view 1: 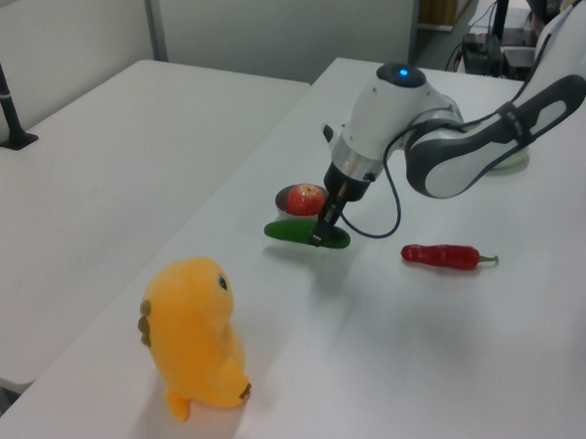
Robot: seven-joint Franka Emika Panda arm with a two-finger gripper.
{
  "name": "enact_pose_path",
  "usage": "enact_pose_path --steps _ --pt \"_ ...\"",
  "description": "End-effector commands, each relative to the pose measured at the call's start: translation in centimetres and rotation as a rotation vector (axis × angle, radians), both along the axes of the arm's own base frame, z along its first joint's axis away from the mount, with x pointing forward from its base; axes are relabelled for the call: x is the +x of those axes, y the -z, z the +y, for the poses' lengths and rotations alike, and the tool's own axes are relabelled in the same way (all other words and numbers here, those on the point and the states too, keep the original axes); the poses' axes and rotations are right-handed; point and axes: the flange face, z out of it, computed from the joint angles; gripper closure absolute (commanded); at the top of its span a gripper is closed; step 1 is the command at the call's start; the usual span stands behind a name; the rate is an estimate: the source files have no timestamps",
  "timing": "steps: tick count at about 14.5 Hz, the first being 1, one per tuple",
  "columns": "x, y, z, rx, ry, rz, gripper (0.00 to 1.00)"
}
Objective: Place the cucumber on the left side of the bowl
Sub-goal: 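Lower the cucumber onto the table beside the grey bowl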
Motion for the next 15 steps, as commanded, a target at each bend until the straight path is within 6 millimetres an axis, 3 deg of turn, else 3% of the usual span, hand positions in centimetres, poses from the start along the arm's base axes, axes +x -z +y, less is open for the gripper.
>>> enact_pose_path --steps 1,3,5,10,15 --pt "0.29 1.38 -0.24 -0.024 -0.01 -0.019 0.91" --pt "0.37 1.45 -0.56 -0.023 -0.004 -0.017 0.88" --pt "0.4 1.57 -0.69 -0.018 0.004 -0.012 0.58" --pt "0.34 1.63 -0.61 -0.021 0.003 -0.008 0.0" --pt "0.36 1.56 -0.73 -0.023 0.005 -0.007 0.0"
